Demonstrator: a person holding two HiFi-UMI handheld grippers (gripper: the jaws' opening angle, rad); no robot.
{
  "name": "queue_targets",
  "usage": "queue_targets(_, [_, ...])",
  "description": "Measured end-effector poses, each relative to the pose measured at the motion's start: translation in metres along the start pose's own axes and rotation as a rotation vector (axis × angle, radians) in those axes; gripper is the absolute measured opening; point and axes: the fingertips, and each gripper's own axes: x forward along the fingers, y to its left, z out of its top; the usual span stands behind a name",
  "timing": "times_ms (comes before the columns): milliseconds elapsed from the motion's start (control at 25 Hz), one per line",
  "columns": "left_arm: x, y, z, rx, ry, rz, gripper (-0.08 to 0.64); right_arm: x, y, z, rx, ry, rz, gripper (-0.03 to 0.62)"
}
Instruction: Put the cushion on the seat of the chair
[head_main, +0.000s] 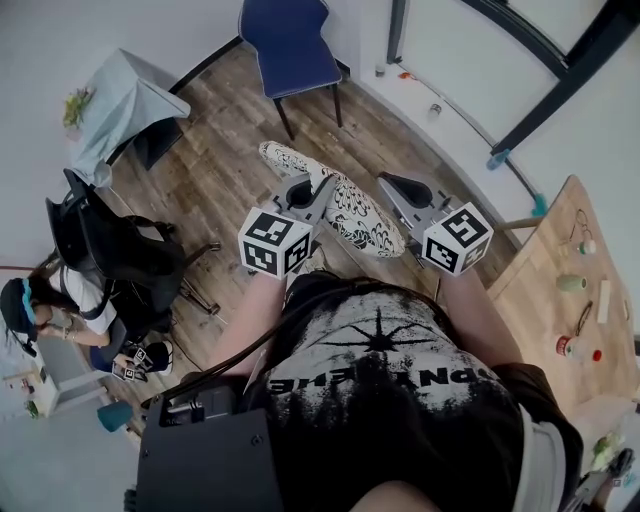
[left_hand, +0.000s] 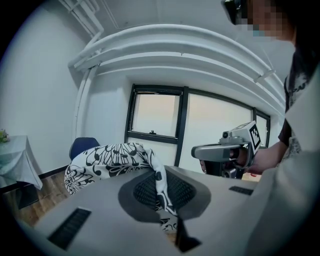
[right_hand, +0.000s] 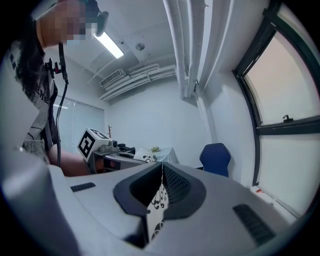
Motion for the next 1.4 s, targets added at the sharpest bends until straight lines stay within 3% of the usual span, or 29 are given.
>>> queue_targets(560, [0.03,0.039,-0.008,-0.06,0.031,-0.006,0.023,0.037,-0.029,-0.005,0.039,0.024,0.018,0.018])
queue_targets(1000, [0.077,0.112,0.015,-0.085,0.032,-0.055,0.022,0.107,-0.08,0.003,0.041,0.066,-0.011,0.018])
queue_targets(1400, [0.109,0.2,0.041,-0.059,0.05,-0.111,0.023,0.191,-0.121,0.027,0.036,0.07,-0.066,0.018])
